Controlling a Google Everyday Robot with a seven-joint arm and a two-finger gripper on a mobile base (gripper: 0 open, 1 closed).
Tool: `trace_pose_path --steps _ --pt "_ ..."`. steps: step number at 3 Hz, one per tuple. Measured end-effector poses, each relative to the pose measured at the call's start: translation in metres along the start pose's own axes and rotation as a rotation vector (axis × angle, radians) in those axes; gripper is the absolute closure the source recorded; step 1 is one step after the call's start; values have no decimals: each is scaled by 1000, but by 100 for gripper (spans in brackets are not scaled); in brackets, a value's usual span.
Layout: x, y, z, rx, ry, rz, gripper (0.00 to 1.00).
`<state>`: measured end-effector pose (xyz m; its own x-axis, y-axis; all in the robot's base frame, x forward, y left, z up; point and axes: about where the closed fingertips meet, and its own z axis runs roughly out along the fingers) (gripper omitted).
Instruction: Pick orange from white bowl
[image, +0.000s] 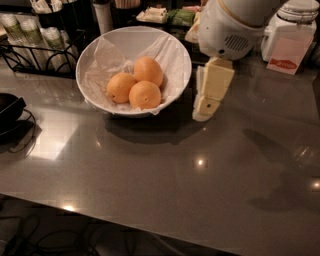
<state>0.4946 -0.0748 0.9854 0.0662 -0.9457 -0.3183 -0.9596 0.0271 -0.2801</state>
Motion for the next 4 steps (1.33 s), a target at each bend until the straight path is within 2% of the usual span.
trace_pose_path --steps 1,2,3,4 --pt "-29 -13 12 -10 -48 -31 0" --pt "-30 -13 12 -10 -48 -31 0" --pt "-40 -17 18 -2 -72 -43 0" --pt "-65 -32 36 -3 -109 -88 0"
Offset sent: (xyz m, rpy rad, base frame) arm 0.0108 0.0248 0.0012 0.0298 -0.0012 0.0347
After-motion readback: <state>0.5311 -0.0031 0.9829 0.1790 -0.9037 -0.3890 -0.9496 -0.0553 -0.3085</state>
